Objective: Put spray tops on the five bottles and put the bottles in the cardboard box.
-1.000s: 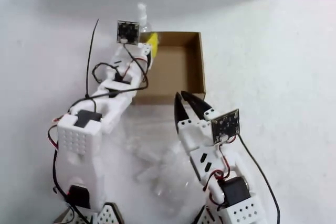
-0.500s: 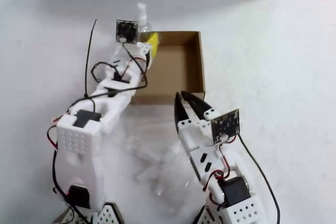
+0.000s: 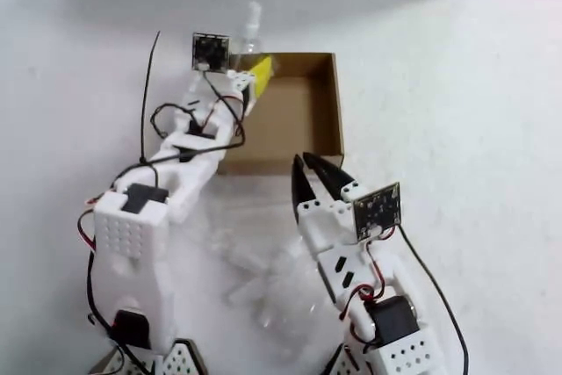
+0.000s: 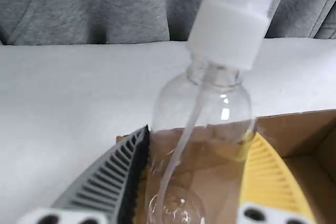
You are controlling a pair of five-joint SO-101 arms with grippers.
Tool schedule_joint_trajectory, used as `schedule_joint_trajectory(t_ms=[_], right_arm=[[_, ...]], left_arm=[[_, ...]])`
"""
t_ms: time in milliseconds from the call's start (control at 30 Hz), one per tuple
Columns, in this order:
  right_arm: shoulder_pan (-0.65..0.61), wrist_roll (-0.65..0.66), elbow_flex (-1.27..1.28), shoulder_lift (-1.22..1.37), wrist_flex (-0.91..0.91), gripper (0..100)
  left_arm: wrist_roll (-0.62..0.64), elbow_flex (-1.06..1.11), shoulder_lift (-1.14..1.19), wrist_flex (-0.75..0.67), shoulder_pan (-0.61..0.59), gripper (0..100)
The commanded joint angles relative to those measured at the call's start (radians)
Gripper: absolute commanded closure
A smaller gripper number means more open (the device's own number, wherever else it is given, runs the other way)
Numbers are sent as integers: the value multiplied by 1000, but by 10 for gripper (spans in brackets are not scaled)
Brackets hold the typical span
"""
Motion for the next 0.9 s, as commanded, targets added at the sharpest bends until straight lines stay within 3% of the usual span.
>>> schedule_joint_trajectory(t_ms=[0,400,600,867], right_arm=[[-5,5,-6,-10,2,982],[-5,6,-6,-10,2,982],[-4,6,-6,-10,2,982],[-4,6,-6,-10,2,982]], left_arm=[[-11,-5,-16,17,-21,728],[-11,15,-42,14,-21,727],[-9,92,-108,18,-15,637],[-9,98,-113,15,-21,634]])
